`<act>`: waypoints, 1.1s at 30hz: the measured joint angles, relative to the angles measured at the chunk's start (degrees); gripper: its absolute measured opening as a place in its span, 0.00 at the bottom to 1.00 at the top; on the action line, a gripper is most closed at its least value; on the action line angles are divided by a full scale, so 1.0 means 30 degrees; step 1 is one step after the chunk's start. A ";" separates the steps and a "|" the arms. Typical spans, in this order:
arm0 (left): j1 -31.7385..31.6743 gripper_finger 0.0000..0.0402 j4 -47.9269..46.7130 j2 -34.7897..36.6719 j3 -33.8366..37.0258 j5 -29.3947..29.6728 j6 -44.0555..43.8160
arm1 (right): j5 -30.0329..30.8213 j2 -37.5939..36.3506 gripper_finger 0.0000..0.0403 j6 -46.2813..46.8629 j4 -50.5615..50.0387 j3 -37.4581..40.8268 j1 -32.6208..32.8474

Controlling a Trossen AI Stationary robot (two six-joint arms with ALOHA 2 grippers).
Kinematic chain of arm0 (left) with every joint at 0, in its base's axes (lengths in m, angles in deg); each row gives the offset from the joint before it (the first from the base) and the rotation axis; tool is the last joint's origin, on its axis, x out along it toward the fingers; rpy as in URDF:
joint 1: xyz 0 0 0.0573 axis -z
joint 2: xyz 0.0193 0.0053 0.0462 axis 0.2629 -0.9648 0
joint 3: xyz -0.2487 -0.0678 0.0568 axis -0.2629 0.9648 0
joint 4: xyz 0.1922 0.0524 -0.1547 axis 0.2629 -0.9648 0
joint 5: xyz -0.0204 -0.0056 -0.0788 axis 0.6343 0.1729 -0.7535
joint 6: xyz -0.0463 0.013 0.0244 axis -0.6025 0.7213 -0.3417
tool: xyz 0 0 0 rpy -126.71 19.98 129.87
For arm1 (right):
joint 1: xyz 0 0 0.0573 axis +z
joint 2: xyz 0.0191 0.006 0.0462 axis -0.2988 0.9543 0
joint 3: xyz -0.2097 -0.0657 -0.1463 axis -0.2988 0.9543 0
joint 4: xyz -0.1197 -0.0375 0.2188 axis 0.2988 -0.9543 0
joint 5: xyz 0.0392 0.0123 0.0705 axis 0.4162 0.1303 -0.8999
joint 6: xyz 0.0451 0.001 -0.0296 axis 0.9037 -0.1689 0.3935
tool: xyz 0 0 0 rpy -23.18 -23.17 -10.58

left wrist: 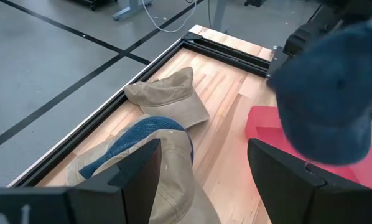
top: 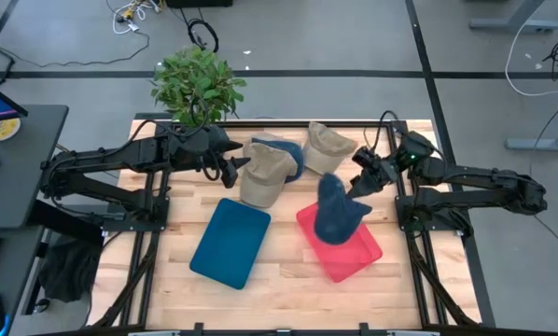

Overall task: Pick & Place hat
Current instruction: Put the blue cap into the red bin

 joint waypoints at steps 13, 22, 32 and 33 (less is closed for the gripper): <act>0.0000 0.61 -0.0032 0.0000 0.0001 -0.0003 -0.0060 | -0.1106 0.0000 0.00 -0.2842 -0.3068 0.0000 0.1298; 0.0000 0.61 -0.0033 0.0000 0.0007 -0.0003 -0.0066 | -0.0174 0.0000 0.00 -0.7034 -0.7477 0.0000 0.2751; 0.0000 0.61 -0.0029 0.0000 0.0007 0.0004 -0.0208 | 0.2359 0.0006 0.00 -1.2461 -1.2703 0.0000 0.3872; 0.0000 0.61 -0.0026 0.0000 0.0007 0.0004 -0.0204 | 0.2697 0.0006 0.00 -1.2960 -1.3171 0.0000 0.3925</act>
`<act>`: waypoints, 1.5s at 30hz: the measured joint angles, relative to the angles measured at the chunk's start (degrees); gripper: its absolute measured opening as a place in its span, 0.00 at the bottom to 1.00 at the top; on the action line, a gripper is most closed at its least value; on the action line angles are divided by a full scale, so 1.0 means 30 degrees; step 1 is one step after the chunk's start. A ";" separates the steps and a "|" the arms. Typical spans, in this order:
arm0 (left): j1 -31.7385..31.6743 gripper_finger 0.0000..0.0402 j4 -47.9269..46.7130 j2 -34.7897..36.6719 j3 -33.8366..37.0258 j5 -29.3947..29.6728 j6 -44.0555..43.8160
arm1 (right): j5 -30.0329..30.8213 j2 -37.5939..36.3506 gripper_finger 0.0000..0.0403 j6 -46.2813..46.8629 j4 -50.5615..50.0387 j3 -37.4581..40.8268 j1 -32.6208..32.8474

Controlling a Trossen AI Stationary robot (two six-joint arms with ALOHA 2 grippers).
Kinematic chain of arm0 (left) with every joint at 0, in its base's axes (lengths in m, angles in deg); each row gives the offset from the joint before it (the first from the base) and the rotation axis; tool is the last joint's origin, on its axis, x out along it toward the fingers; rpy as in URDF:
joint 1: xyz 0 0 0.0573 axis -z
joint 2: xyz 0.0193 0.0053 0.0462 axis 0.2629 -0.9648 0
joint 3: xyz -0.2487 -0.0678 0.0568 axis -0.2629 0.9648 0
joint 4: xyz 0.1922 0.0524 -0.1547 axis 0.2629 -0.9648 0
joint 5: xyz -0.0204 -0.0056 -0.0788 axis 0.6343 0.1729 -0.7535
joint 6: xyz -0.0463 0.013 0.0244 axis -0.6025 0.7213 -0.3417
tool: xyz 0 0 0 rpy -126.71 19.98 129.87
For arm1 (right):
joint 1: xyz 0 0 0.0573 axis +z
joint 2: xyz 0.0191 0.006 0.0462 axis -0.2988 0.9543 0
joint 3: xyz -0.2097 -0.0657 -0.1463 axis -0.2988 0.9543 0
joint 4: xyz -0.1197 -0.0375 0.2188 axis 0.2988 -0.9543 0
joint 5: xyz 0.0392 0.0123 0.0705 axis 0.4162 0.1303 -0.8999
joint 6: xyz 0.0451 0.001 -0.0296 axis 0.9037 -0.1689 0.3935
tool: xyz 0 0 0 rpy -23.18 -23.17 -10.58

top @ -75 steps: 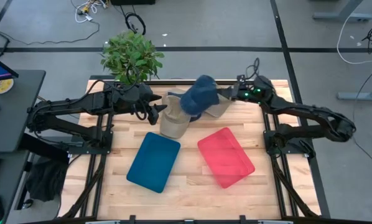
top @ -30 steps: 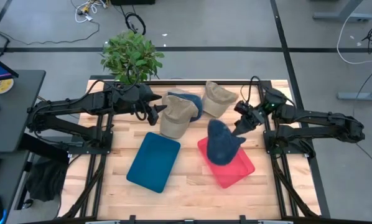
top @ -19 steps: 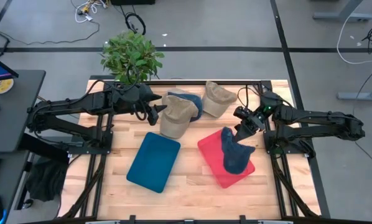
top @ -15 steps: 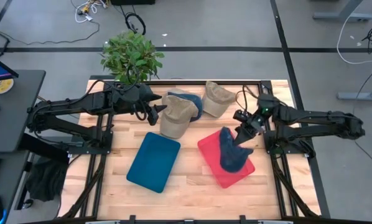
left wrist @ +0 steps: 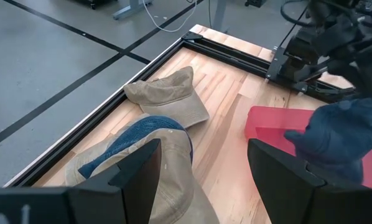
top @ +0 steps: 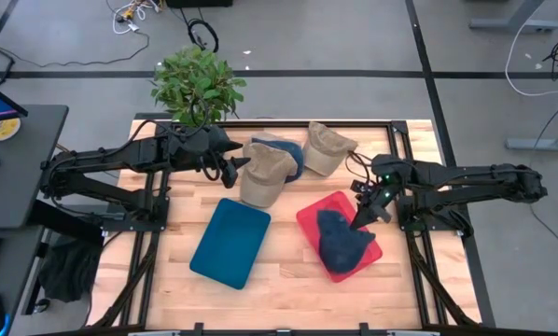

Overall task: Pick & Place hat
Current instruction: Put the blue cap into the red bin

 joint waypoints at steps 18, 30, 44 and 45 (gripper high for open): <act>0.0000 0.61 0.0007 0.0000 0.0000 0.0000 -0.0015 | 0.4619 0.0001 0.00 -0.6021 -0.1237 0.0000 0.0187; 0.0000 0.61 0.0007 0.0000 0.0000 0.0007 -0.0009 | 0.6738 0.0007 0.00 -1.1749 -0.1086 0.0000 0.0187; 0.0000 0.61 0.0036 0.0000 0.0000 0.0029 -0.0015 | 0.8499 0.1927 0.00 -1.5345 0.1366 0.0000 0.0183; 0.0000 0.61 0.0036 0.0002 0.0000 0.0029 -0.0015 | 0.8493 0.2072 0.00 -1.5420 0.1292 0.0000 0.0187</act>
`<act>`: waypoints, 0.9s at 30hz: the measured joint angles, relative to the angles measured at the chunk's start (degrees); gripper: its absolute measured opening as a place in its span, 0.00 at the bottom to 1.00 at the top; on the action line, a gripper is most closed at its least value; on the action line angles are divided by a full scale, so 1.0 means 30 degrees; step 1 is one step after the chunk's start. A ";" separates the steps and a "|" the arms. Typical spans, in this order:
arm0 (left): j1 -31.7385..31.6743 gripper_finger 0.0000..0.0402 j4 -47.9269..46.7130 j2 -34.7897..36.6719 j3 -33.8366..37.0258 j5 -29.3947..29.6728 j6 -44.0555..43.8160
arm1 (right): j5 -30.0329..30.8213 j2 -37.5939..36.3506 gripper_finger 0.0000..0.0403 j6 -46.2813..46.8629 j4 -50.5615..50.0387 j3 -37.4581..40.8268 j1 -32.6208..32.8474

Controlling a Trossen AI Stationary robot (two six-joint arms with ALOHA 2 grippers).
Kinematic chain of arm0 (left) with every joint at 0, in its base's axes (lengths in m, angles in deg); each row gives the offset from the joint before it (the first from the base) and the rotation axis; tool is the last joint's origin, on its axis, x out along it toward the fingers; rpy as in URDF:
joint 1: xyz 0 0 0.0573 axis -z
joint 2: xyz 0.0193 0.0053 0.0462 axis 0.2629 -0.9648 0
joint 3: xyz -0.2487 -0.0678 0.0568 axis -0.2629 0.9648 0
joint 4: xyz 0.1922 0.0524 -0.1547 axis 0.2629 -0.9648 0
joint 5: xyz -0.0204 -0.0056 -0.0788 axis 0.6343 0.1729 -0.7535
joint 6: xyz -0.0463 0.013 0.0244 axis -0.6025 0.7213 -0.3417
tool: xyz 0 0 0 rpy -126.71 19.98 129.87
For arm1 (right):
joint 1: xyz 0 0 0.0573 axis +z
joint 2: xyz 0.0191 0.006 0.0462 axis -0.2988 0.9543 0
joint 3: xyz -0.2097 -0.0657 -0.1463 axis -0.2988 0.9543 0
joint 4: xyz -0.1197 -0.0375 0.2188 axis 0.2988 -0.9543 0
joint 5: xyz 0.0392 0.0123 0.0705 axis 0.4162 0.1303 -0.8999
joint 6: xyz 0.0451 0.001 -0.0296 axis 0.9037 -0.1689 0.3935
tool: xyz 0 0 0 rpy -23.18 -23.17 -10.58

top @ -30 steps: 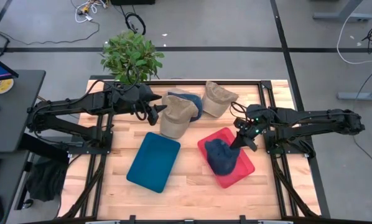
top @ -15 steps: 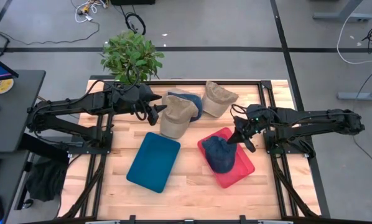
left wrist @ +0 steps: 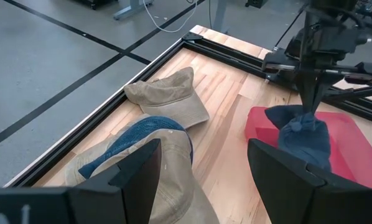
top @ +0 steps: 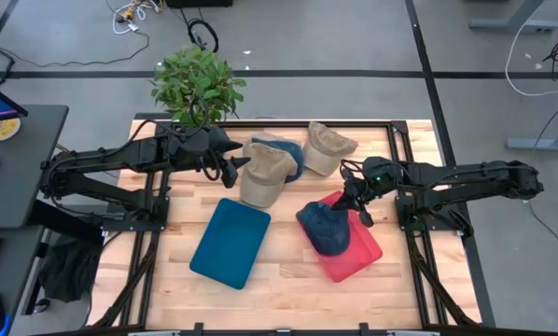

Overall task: Pick & Place hat
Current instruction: Put the blue cap into the red bin

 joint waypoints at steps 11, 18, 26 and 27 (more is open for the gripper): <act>0.0000 0.61 0.0000 0.0006 0.0000 0.0007 0.0000 | 0.0051 0.1165 0.00 -0.1014 -0.0330 0.0000 -0.0007; 0.0000 0.61 -0.0004 0.0006 0.0000 0.0007 0.0000 | 0.1155 0.1426 0.02 0.1644 -0.0384 0.0000 -0.0029; 0.0000 0.61 -0.0007 0.0006 0.0000 0.0007 0.0000 | 0.1034 0.1397 0.15 0.6483 -0.0289 0.0000 -0.0226; 0.0000 0.61 -0.0007 0.0006 0.0000 0.0007 0.0000 | 0.0909 0.1390 0.17 0.6777 -0.0162 0.0000 -0.0226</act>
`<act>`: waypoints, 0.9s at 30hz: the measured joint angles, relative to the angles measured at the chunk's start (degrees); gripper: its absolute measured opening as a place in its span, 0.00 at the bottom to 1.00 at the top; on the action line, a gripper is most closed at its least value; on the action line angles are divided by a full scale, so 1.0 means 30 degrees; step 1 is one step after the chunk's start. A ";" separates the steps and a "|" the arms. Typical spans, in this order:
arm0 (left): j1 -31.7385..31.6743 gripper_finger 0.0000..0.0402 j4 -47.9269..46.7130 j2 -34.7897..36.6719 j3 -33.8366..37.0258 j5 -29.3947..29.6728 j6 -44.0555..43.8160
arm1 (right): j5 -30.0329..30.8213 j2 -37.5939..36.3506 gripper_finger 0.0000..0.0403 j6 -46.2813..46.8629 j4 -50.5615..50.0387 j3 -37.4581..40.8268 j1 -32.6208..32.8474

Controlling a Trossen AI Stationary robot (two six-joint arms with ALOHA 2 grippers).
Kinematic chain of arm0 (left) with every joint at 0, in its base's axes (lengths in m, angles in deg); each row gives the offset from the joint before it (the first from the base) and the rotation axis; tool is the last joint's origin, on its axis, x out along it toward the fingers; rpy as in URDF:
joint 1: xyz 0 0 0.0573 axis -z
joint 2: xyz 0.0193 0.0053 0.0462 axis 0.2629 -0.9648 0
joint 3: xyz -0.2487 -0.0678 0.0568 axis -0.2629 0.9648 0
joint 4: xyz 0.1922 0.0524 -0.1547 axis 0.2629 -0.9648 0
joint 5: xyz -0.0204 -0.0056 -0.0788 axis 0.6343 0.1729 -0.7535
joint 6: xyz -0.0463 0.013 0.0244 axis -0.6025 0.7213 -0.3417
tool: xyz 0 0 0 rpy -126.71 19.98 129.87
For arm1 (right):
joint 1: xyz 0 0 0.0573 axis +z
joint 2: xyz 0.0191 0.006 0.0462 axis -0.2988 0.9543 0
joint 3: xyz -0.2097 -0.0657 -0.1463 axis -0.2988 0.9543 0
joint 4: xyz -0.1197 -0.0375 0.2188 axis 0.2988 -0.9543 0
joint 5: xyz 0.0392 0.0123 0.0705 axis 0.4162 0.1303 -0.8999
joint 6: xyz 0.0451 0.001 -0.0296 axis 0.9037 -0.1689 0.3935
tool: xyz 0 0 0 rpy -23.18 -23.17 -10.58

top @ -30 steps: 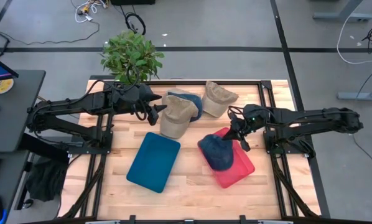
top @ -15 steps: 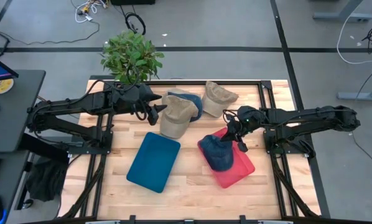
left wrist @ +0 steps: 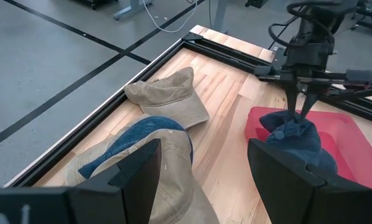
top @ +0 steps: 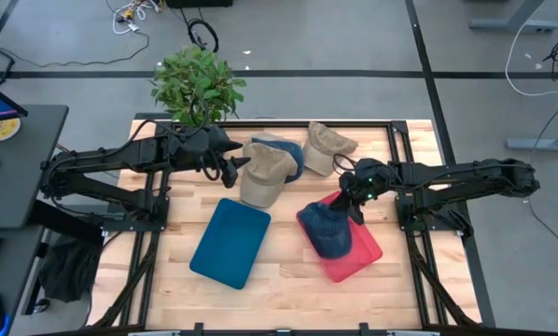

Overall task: Pick & Place hat
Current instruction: Put the blue cap into the red bin, then put the brown cap into the blue bin

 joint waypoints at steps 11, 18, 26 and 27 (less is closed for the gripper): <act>0.0000 0.61 0.0000 0.0000 0.0000 0.0000 0.0036 | -0.0839 0.0000 0.41 0.3538 0.1238 0.0000 -0.0241; 0.0000 0.61 -0.0007 0.0000 0.0000 -0.0007 0.0073 | -0.1778 -0.0104 0.46 0.7226 0.1336 0.0000 -0.0987; 0.0000 0.61 -0.0015 0.0000 0.0000 0.0000 0.0711 | -0.2557 -0.1188 0.39 0.9981 0.2799 0.0000 -0.2105; 0.0000 0.61 -0.0015 0.0000 0.0000 0.0000 0.0743 | -0.2683 -0.1316 0.38 1.0245 0.3030 0.0000 -0.2230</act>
